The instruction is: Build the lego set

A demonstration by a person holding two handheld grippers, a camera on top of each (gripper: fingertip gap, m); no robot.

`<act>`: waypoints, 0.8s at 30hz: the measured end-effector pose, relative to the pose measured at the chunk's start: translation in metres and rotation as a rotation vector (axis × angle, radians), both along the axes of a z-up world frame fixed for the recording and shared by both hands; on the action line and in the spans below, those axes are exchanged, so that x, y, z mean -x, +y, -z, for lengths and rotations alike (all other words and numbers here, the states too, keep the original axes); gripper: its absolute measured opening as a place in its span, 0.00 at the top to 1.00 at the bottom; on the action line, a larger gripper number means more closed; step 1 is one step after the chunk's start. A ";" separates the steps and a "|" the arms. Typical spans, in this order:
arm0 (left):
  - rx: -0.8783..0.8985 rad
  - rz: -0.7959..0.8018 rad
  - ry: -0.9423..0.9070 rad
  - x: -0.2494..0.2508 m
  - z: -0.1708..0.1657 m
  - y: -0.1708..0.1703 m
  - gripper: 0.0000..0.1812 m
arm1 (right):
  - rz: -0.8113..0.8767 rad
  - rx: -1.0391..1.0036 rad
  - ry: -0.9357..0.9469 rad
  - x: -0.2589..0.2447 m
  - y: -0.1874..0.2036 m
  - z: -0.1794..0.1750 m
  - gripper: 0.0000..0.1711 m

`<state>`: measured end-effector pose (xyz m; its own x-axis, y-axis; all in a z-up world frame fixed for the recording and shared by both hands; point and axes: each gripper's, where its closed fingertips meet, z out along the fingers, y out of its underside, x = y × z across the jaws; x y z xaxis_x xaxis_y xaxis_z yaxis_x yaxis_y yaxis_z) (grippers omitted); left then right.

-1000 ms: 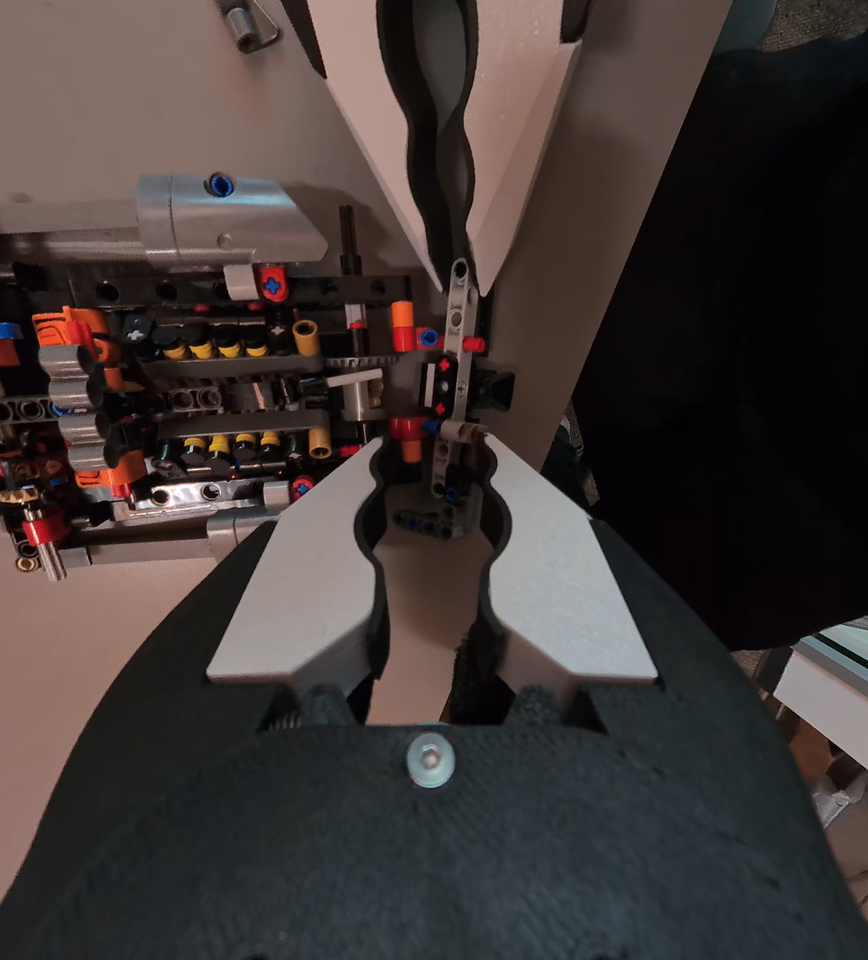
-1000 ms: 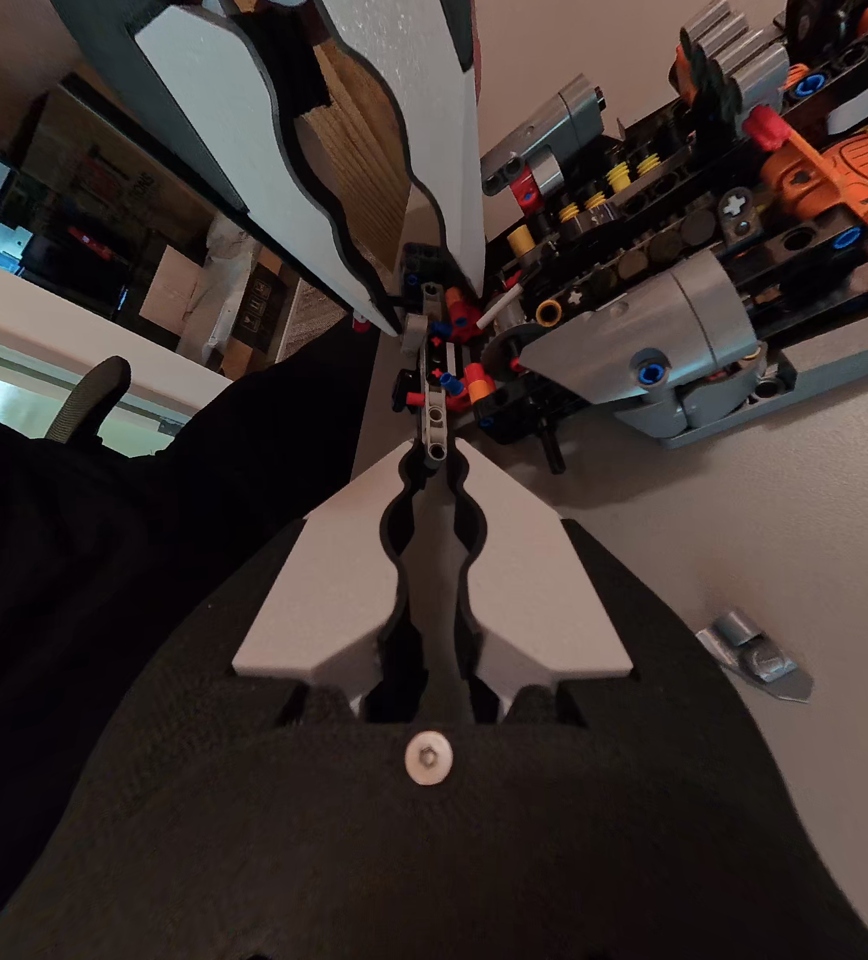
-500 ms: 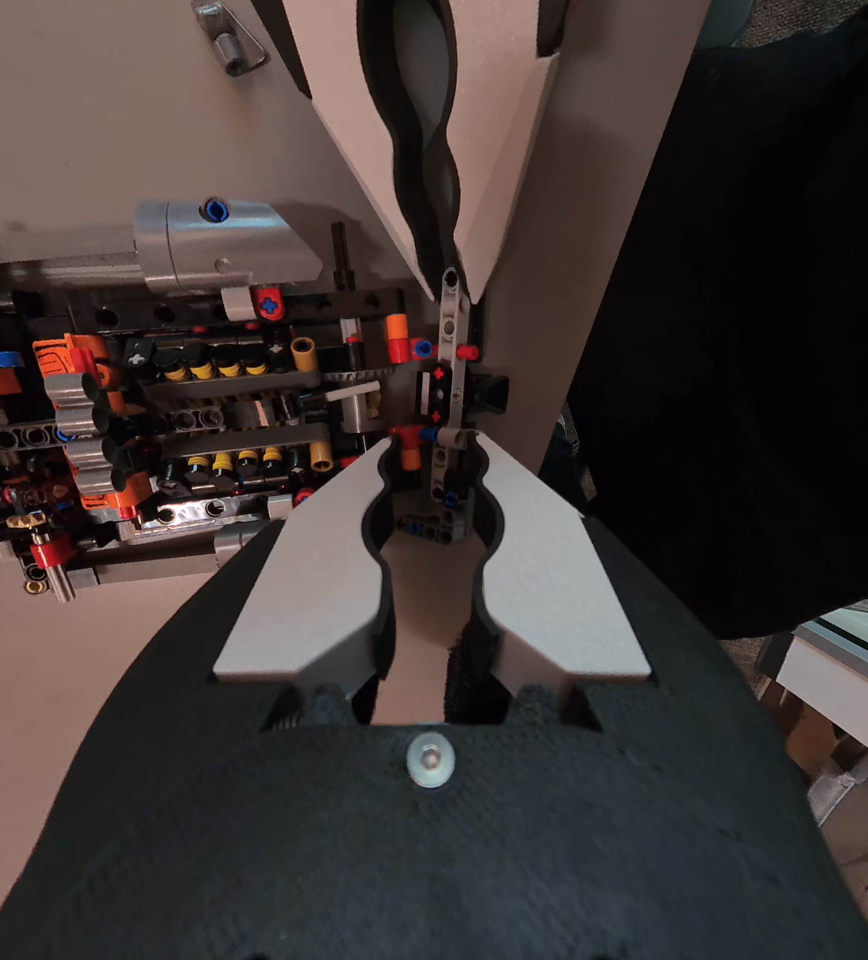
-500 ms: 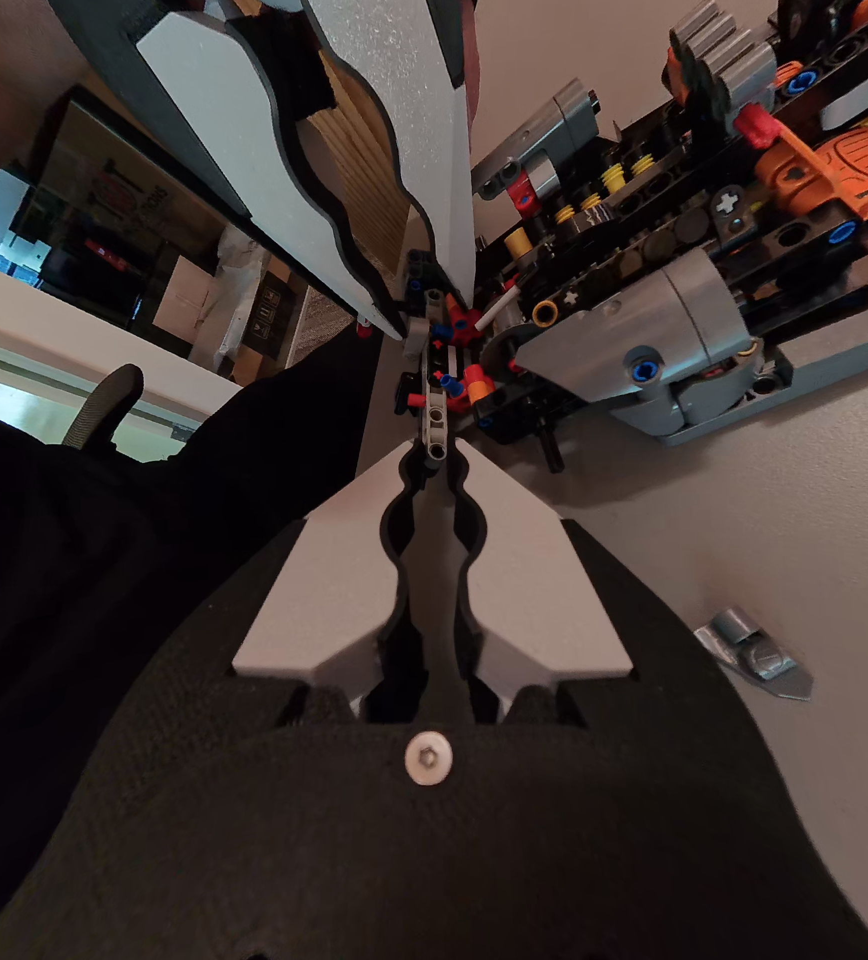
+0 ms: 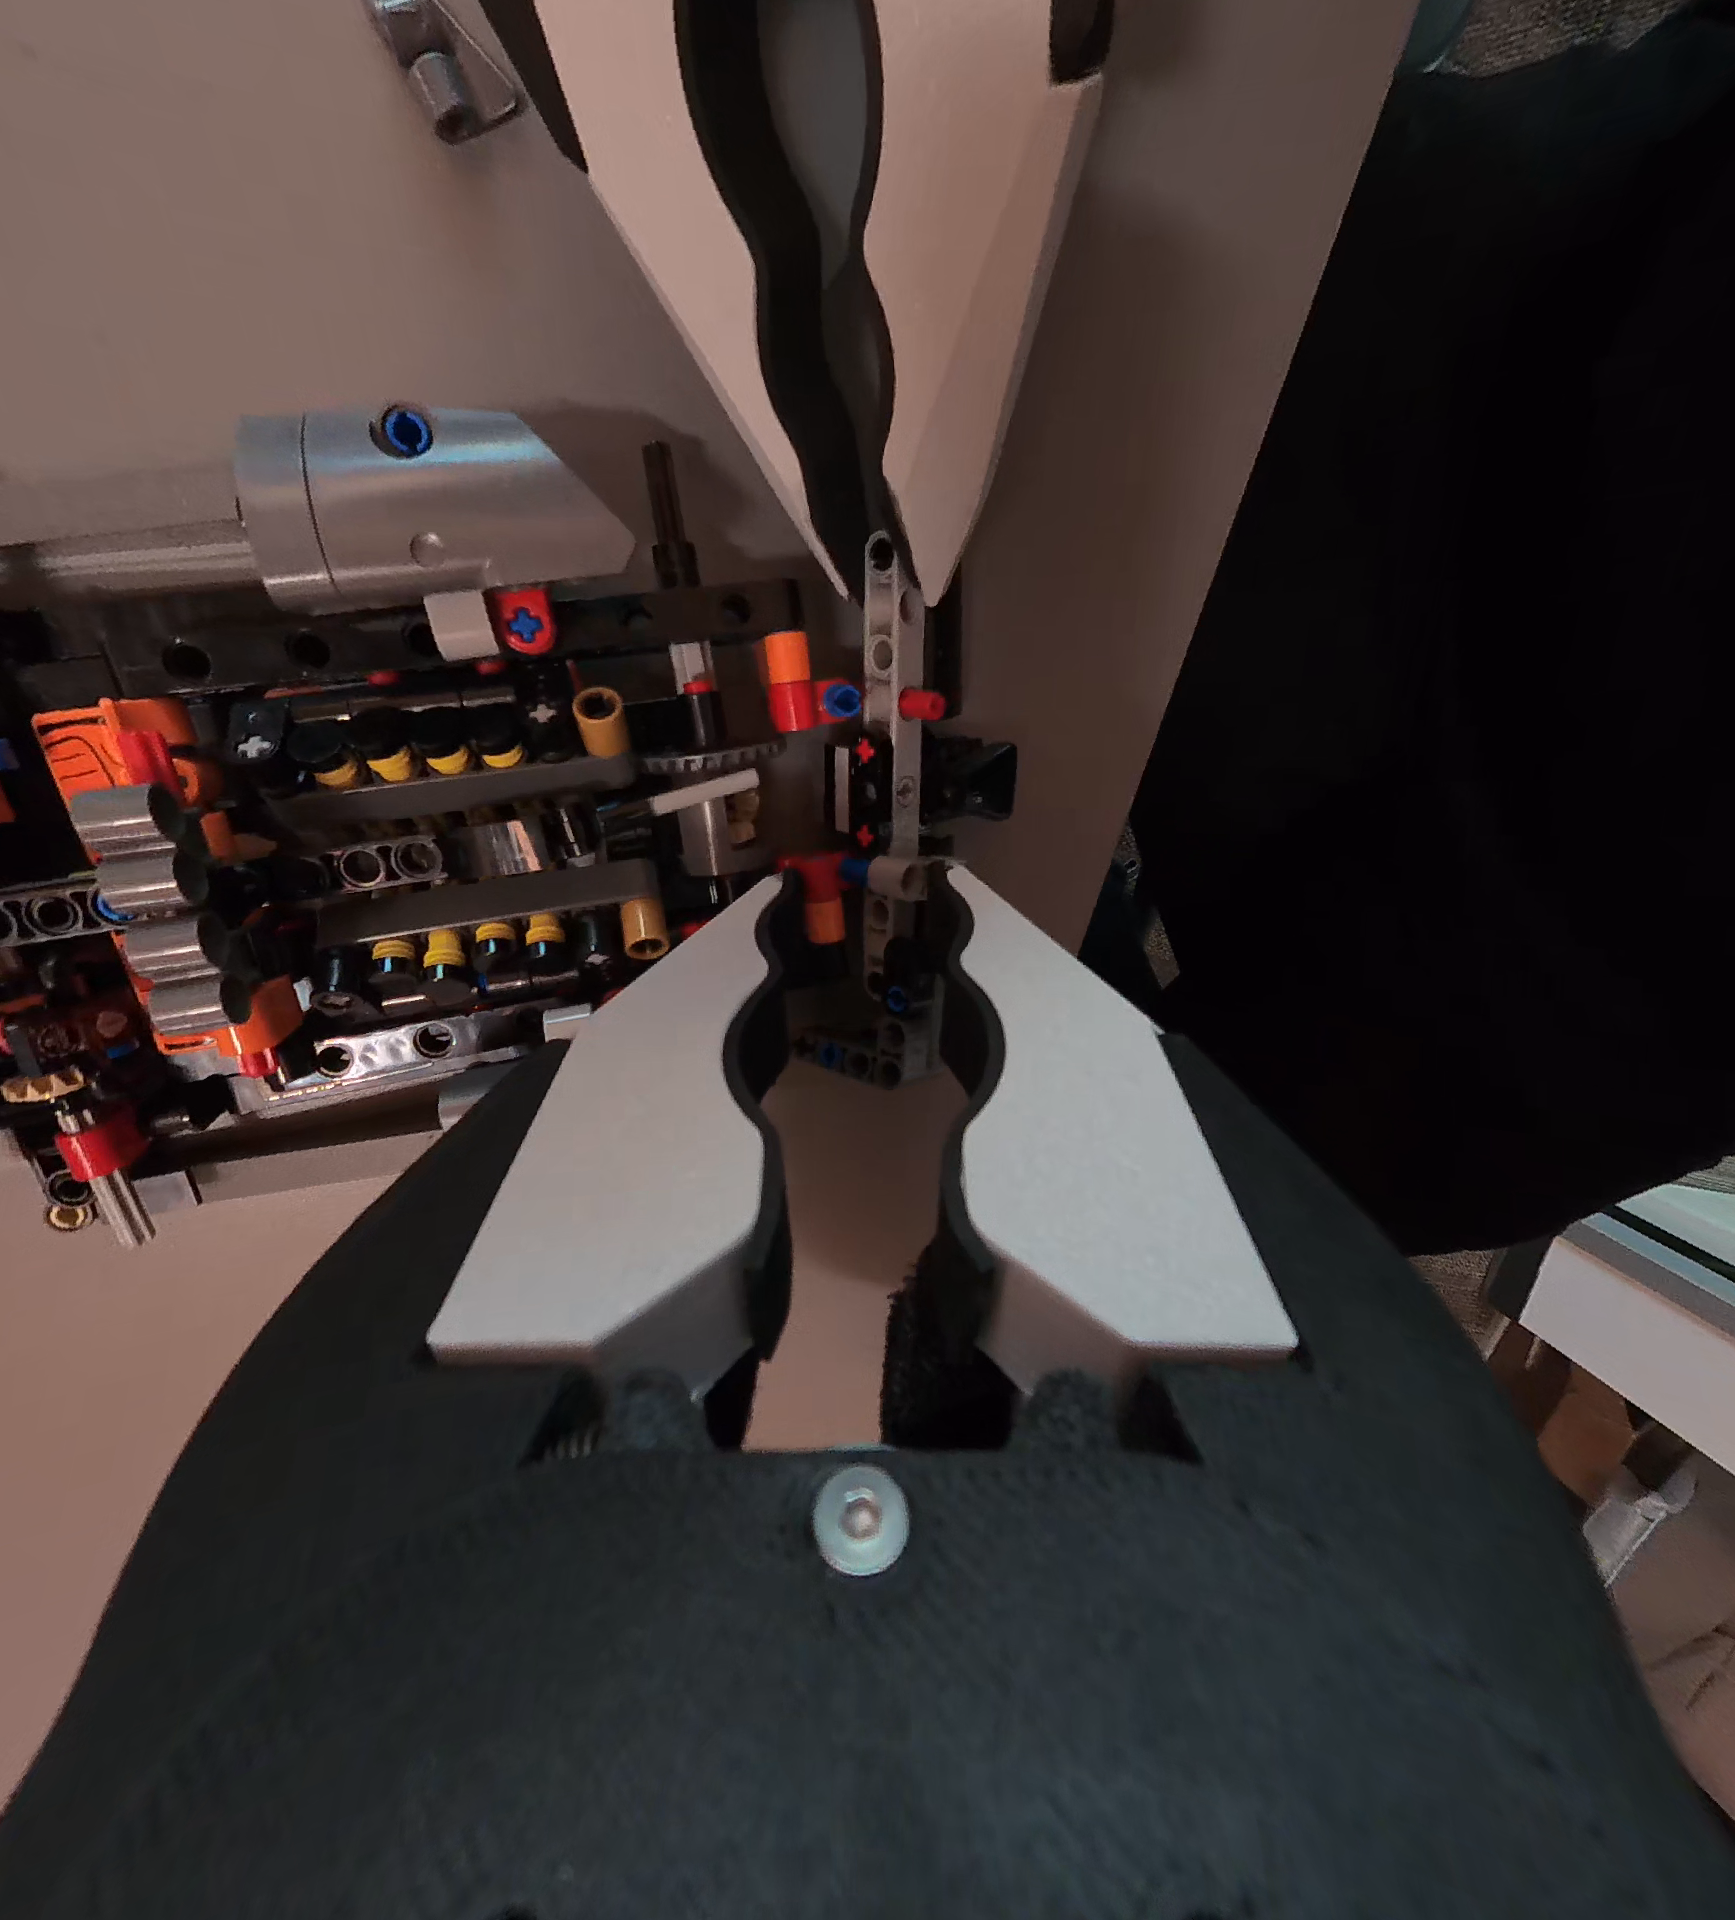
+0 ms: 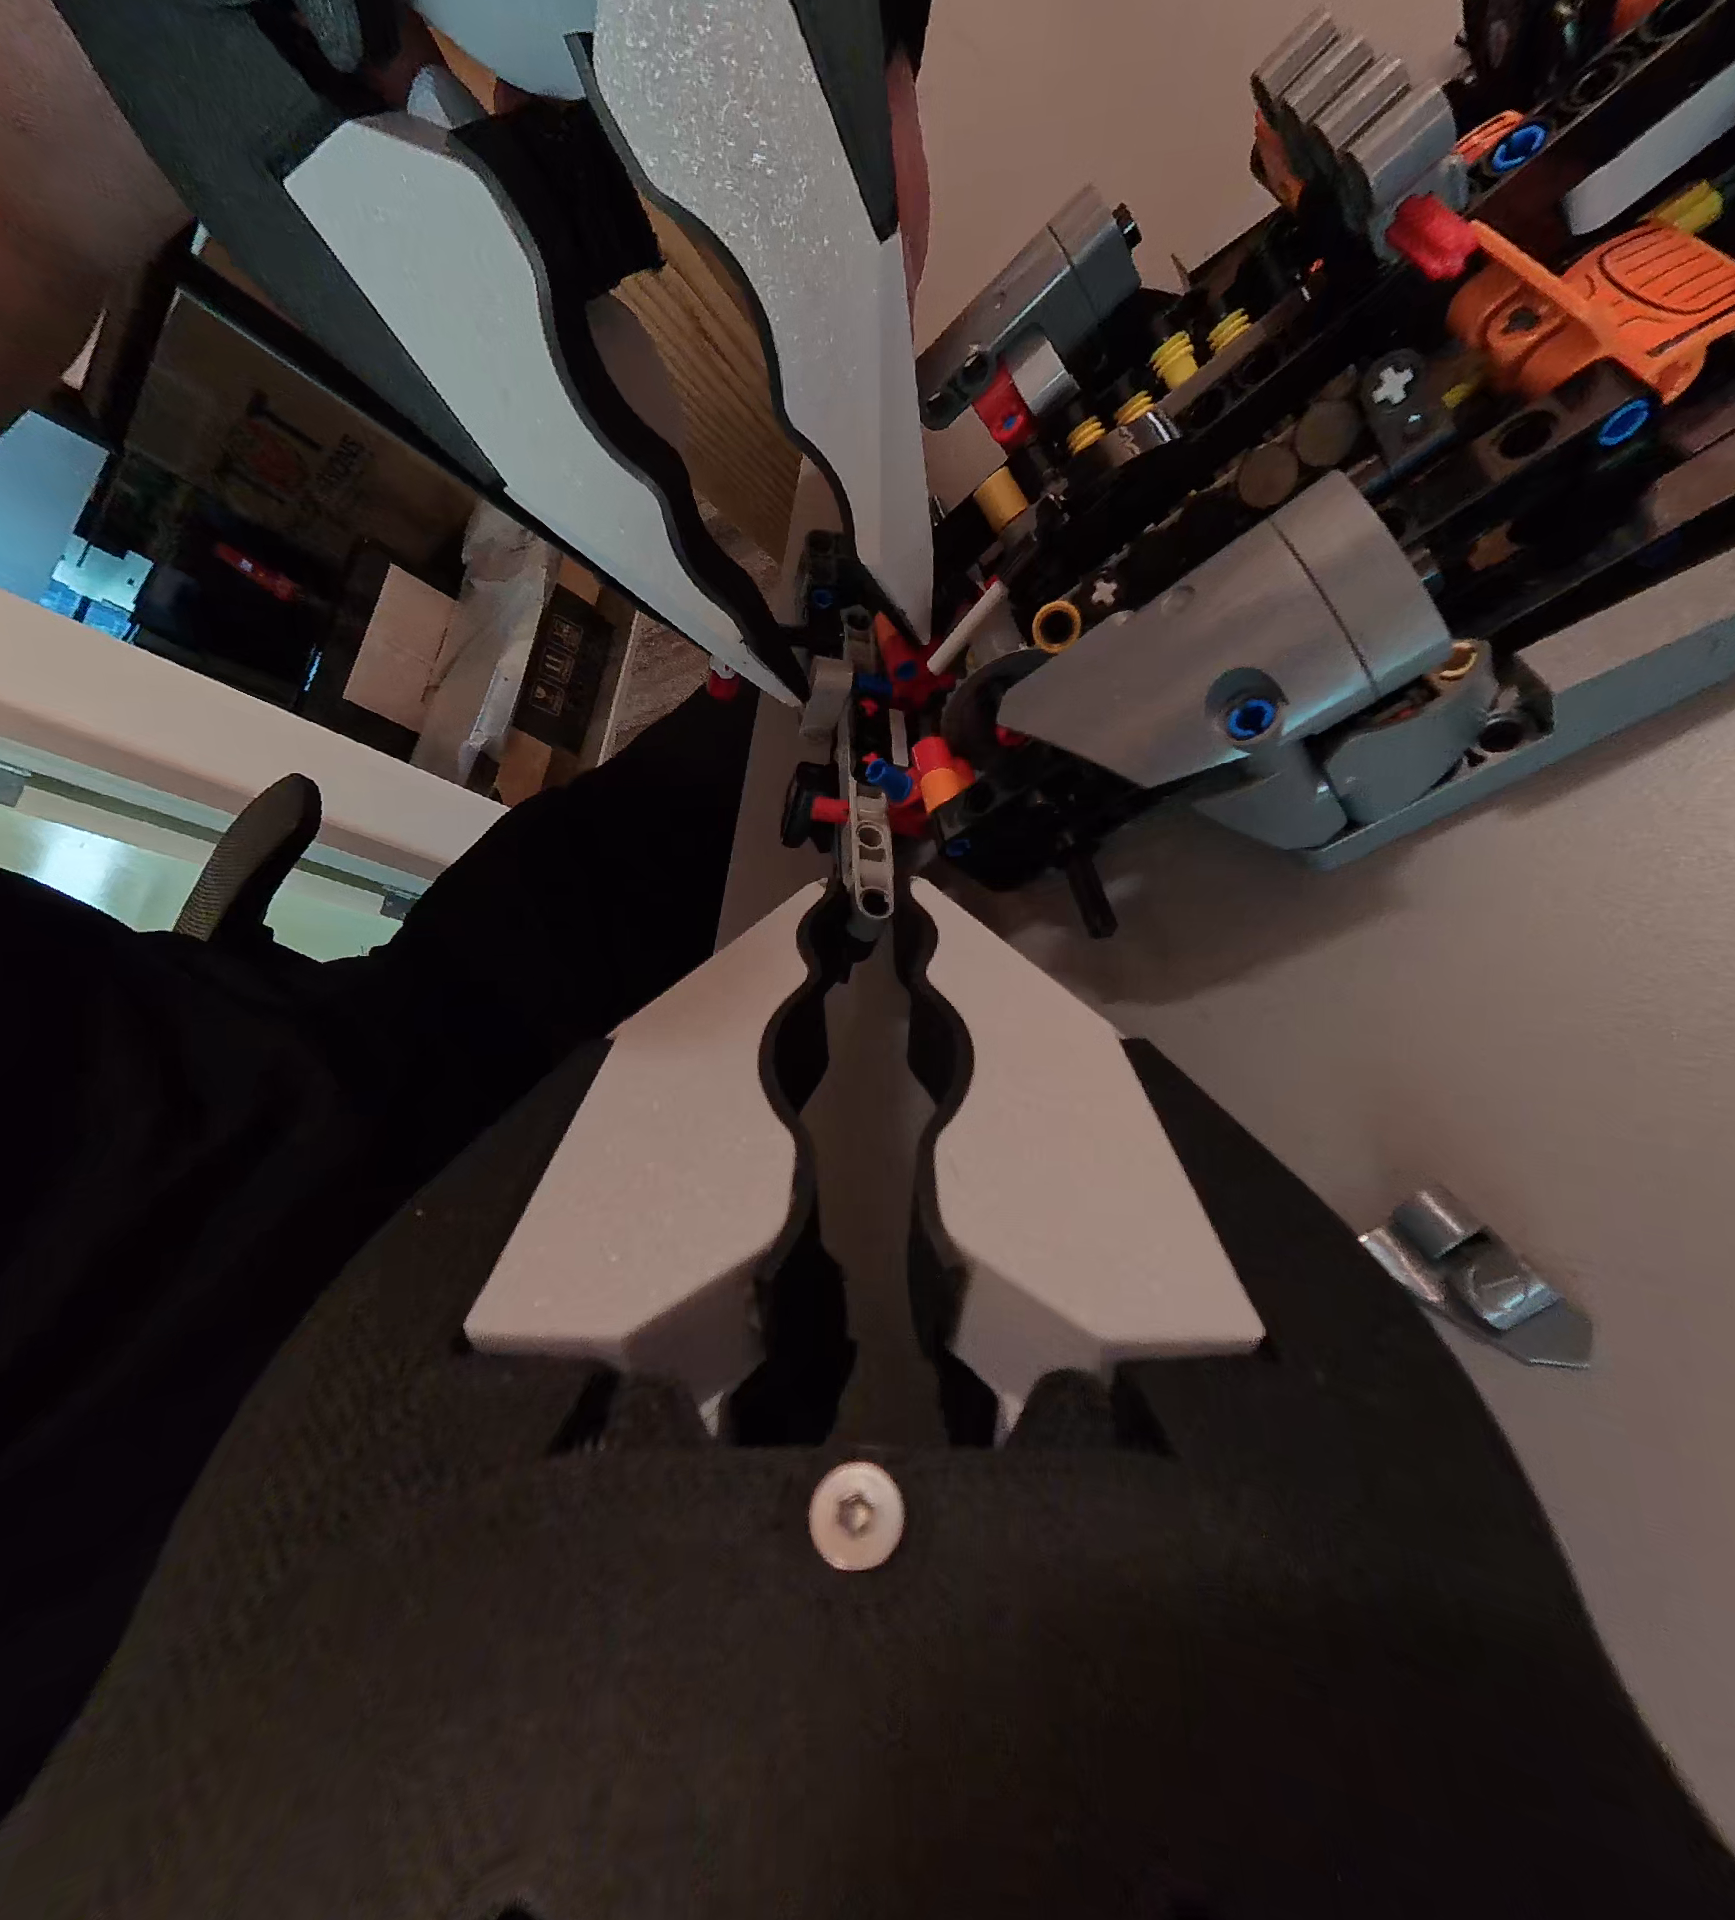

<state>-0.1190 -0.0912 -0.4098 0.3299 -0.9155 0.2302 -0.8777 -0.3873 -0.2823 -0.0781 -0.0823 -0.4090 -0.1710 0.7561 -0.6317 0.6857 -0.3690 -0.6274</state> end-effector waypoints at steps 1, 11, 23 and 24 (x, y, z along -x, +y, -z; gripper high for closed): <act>0.000 -0.001 0.001 0.000 0.000 0.000 0.88 | 0.003 0.001 0.001 0.000 0.001 0.000 0.96; 0.004 -0.019 -0.014 -0.002 0.001 0.001 0.89 | -0.030 -0.046 -0.017 -0.005 -0.001 0.003 0.95; 0.010 -0.034 -0.051 -0.003 0.002 0.002 0.89 | -0.118 -0.181 -0.031 -0.010 -0.014 0.010 0.83; 0.009 -0.034 -0.053 -0.004 0.002 0.002 0.89 | -0.124 -0.222 -0.015 -0.008 -0.016 0.010 0.82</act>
<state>-0.1153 -0.0896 -0.4121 0.3482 -0.9016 0.2565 -0.8477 -0.4197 -0.3245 -0.0696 -0.0978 -0.4186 -0.2634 0.8502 -0.4559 0.7267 -0.1360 -0.6734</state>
